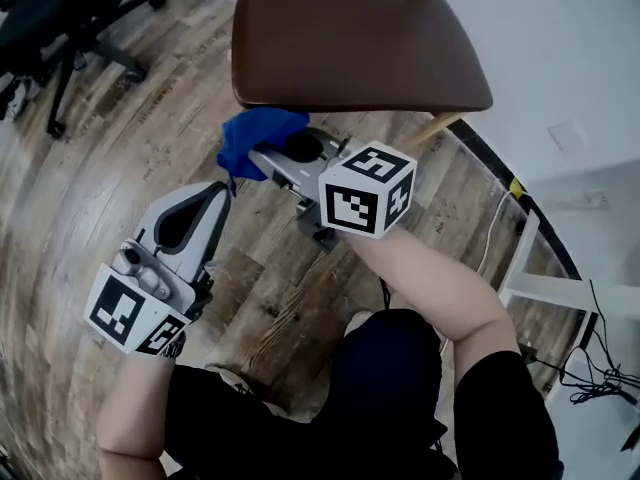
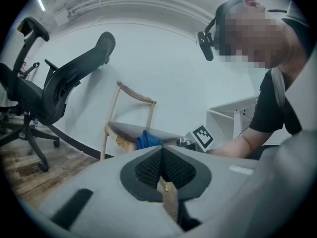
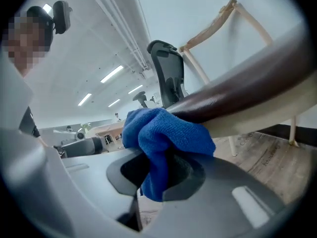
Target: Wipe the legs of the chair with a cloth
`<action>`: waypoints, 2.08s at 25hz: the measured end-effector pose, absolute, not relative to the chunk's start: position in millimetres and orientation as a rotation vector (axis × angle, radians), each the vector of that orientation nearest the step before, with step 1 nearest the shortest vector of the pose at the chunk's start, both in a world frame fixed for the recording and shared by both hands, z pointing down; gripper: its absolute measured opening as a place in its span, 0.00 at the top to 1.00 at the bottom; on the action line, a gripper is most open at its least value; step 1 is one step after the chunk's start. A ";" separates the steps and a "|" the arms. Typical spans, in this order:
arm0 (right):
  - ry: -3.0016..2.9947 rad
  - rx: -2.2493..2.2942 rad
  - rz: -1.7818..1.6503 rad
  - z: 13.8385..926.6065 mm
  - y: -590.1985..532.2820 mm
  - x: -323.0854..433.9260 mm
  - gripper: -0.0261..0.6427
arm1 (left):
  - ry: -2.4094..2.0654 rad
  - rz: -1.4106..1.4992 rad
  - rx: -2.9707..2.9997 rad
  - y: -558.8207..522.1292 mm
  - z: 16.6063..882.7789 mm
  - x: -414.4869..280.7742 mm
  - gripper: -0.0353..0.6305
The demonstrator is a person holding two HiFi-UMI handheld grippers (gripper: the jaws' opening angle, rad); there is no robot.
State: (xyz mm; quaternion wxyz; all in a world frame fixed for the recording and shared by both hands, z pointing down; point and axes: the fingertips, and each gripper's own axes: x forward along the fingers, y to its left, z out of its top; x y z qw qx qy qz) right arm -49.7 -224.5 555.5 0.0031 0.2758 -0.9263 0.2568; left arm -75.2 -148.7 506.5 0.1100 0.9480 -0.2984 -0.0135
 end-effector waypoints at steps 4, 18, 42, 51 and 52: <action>-2.888 0.966 0.826 546.4 -229.2 -10.1 0.86 | -0.881 -0.033 2.778 -151.3 510.8 -71.4 0.95; -2.562 1.669 0.828 545.3 -234.8 240.3 0.86 | -0.848 -0.010 2.791 -155.1 517.9 -51.6 0.95; -2.296 1.735 0.719 650.5 -250.6 318.3 0.86 | -0.873 0.122 2.755 -161.8 547.5 -47.4 0.95; -2.219 1.666 0.930 775.6 -254.6 316.7 0.86 | -0.961 0.199 2.723 -163.9 560.2 -68.6 0.95; -2.198 1.659 0.949 791.9 -254.4 316.8 0.86 | -0.969 0.209 2.719 -163.5 560.8 -70.9 0.95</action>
